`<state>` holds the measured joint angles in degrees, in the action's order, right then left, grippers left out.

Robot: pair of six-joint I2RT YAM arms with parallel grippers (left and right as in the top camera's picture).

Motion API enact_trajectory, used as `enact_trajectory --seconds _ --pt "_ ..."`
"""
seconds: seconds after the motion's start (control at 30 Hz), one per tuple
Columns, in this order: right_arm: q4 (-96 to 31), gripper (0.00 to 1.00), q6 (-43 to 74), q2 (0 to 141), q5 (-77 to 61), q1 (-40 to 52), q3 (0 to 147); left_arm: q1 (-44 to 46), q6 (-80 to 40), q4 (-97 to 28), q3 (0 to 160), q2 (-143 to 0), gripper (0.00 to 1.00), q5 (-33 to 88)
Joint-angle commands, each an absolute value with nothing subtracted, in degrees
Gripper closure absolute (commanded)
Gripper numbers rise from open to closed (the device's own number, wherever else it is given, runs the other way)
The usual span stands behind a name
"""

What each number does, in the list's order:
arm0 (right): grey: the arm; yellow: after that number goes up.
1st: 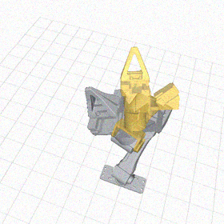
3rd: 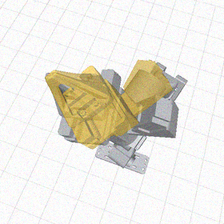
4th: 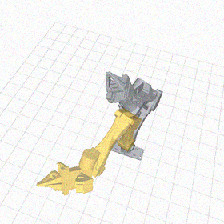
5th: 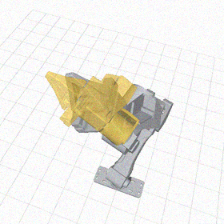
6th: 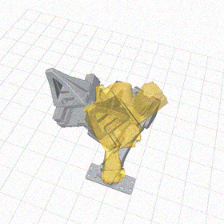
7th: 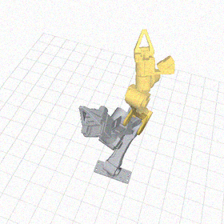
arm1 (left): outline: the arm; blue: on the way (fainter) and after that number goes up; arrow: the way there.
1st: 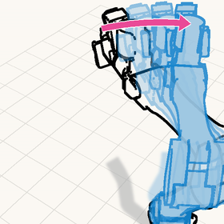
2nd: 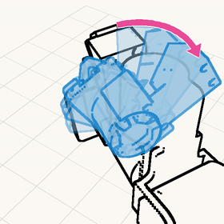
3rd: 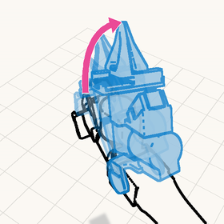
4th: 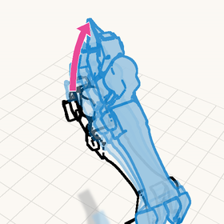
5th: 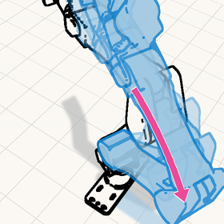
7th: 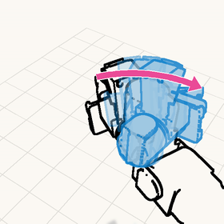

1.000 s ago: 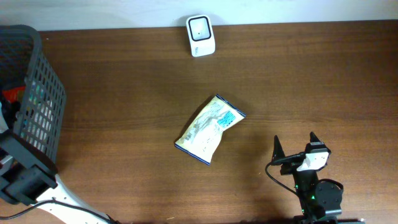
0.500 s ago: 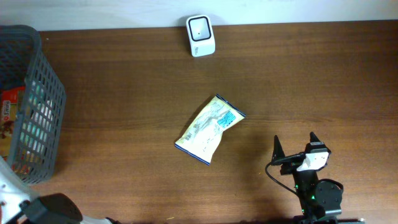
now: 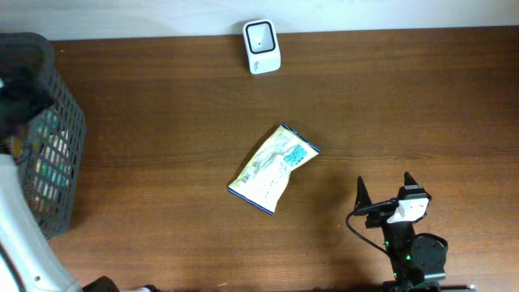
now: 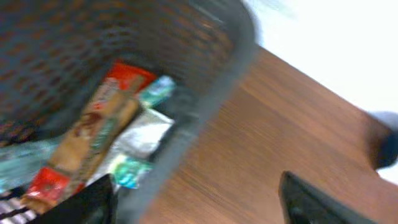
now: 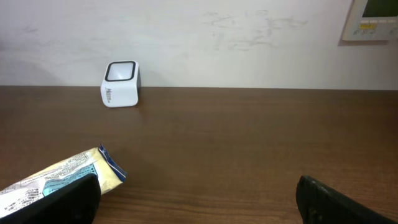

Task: Scan the item barcode
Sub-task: 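Reach the left gripper into the basket and grasp the mint box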

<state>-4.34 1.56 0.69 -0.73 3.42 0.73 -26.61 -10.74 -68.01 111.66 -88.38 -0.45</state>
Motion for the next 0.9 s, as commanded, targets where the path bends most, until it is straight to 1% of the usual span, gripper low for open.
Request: enact_trajectory --seconds 0.0,0.07,0.13,0.23,0.4,0.53,0.57,0.6,0.73,0.83,0.87 --pt "-4.51 0.01 2.17 0.32 -0.45 3.73 0.32 -33.80 -14.13 -66.63 112.12 -89.08 0.00 -1.98" --pt "-4.51 0.01 2.17 0.32 -0.45 3.73 0.32 -38.52 -14.15 -66.70 112.07 -92.36 0.00 -1.69" --pt "-4.51 0.01 2.17 0.32 -0.45 3.73 0.32 -40.91 -14.13 -67.02 111.04 -96.09 0.01 0.21" --pt "-4.51 0.01 2.17 0.32 -0.45 3.73 0.32 -42.83 -14.11 -70.91 110.39 -102.87 0.07 0.84" --pt "-4.51 0.01 2.17 0.32 -0.45 3.73 0.32 -43.20 -14.02 -72.03 108.16 -108.75 0.07 0.80" --pt "-4.51 0.01 2.17 0.32 -0.45 3.73 0.32 -43.42 -13.04 -66.92 100.88 -111.26 0.05 0.62" --pt "-4.51 0.01 2.17 0.32 -0.47 3.73 0.32 -43.42 -11.22 -65.06 98.91 -112.03 0.05 1.15" --pt "-4.51 0.01 2.17 0.32 -0.45 3.73 0.32 -43.40 -9.02 -63.57 97.38 -112.73 0.05 2.33" --pt "-4.51 0.01 2.17 0.32 -0.45 3.73 0.32 -43.42 -8.58 -59.94 92.99 -113.89 0.07 2.79" --pt "-4.51 0.01 2.17 0.32 -0.45 3.73 0.32 -43.24 -8.19 -57.67 90.85 -113.89 0.12 2.85" --pt "-4.51 0.01 2.17 0.32 -0.45 3.73 0.32 -43.24 -8.19 -57.08 90.32 -113.89 0.16 2.83"
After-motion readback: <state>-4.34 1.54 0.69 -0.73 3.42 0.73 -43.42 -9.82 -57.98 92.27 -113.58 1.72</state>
